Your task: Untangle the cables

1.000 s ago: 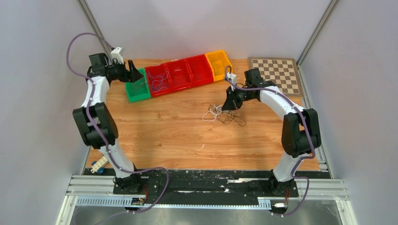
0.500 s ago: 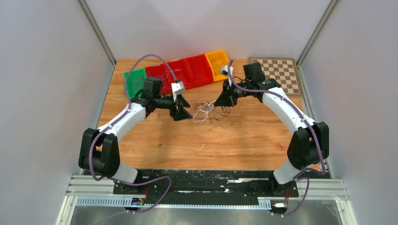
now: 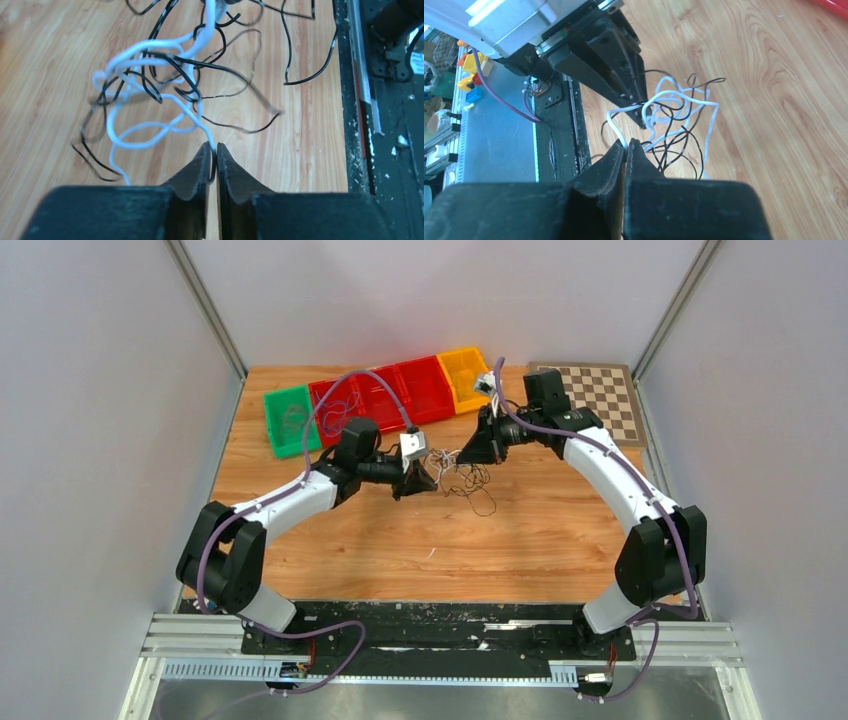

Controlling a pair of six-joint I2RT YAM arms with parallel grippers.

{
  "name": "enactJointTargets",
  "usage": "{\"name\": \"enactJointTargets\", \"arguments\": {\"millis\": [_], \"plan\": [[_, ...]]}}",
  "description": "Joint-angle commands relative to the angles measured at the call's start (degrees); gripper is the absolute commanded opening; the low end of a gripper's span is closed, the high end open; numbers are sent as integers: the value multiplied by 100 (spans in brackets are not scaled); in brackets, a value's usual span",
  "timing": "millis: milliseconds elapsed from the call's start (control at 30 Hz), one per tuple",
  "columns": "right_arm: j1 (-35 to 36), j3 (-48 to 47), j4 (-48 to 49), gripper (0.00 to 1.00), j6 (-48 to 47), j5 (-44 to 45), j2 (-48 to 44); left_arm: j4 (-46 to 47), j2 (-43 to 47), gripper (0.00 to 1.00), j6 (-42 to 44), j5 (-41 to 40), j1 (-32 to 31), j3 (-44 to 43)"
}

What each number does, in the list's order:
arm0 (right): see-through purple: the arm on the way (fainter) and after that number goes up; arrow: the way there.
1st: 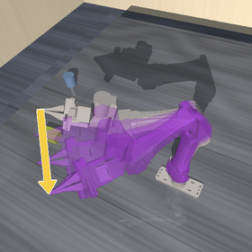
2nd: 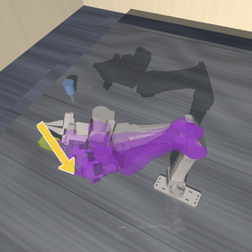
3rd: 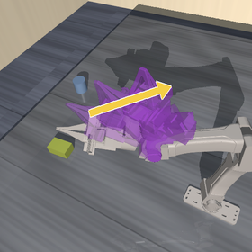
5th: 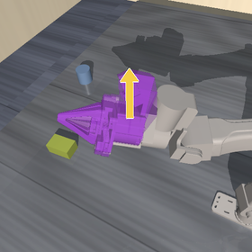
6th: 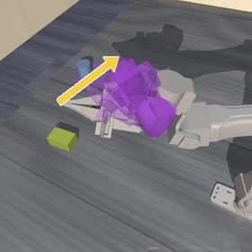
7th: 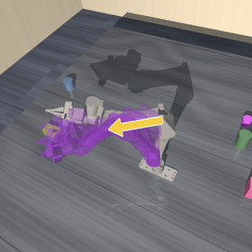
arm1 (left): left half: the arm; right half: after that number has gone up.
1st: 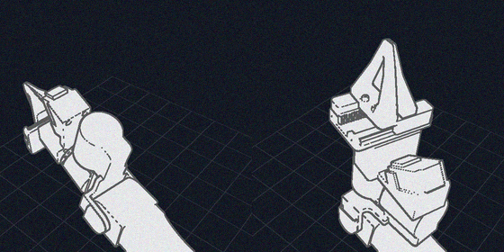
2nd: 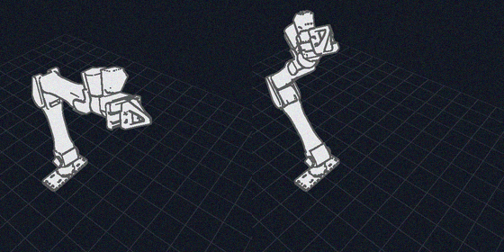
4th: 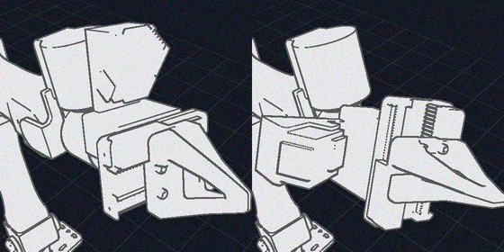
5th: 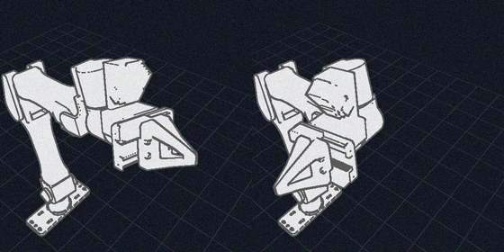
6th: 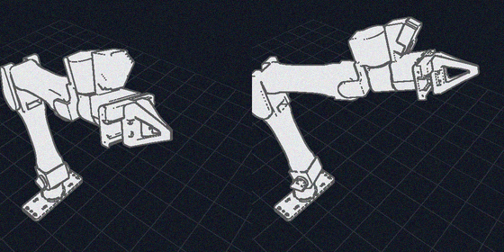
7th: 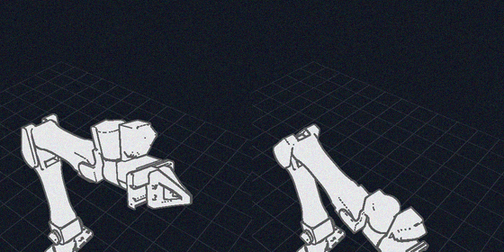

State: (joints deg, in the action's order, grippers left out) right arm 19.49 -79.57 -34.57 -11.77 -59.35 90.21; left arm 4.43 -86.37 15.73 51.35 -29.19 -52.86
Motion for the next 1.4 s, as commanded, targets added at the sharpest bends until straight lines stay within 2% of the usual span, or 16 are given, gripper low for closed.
{"name": "enactJointTargets", "arguments": {"millis": [0, 33, 200, 400, 533, 633, 667, 700, 833, 900, 1033, 1067, 1167, 1200, 1300, 1367], "plan": [[-377, -102, 266, 0, 186, 274, -165, -475, 183, 6, 154, 34, 45, -480], [-539, -68, 272, 0, 158, 460, -126, -872, 430, 1, 209, 99, 85, -493], [-1353, 19, 333, 2, -193, 1480, 318, -2428, 1538, 0, 923, 362, 679, -251], [-1982, 114, 375, 0, -544, 1980, 932, -4044, 1894, 0, 1577, 554, 1907, -400], [-2172, 200, 379, 0, -711, 1893, 1042, -4389, 2032, 0, 1784, 470, 2453, -532], [-2128, 223, 403, 2, -616, 1251, 991, -4375, 1992, 2, 2032, 415, 2494, -313], [-2080, 197, 394, 6, -582, 1095, 982, -4312, 1948, 9, 1992, 378, 2496, -192], [-2010, 176, 371, 11, -552, 1010, 958, -4189, 1819, 10, 1863, 268, 2497, -147], [-1586, 285, 331, 32, -561, 774, 704, -3949, 1404, 1, 1446, 113, 2515, -104], [-1352, 385, 320, 40, -563, 650, 564, -3696, 1366, 0, 1103, 416, 2504, -144], [-915, 549, 316, 53, -544, 467, 346, -3263, 1566, 0, 480, 799, 1853, -576], [-845, 568, 314, 55, -504, 427, 322, -3224, 1594, 0, 303, 856, 1574, -829], [-585, 582, 318, 59, -442, 336, 306, -2606, 1710, 0, -459, 1184, 1336, -1077], [-486, 579, 323, 60, -443, 359, 318, -2535, 1733, 0, -675, 1206, 1348, -1117], [-171, 504, 322, 59, -465, 407, 465, -2696, 1856, 0, -556, 1166, 1539, -1073], [6, 443, 326, 59, -482, 403, 621, -2795, 1874, 0, -548, 1195, 1962, -884]]}}
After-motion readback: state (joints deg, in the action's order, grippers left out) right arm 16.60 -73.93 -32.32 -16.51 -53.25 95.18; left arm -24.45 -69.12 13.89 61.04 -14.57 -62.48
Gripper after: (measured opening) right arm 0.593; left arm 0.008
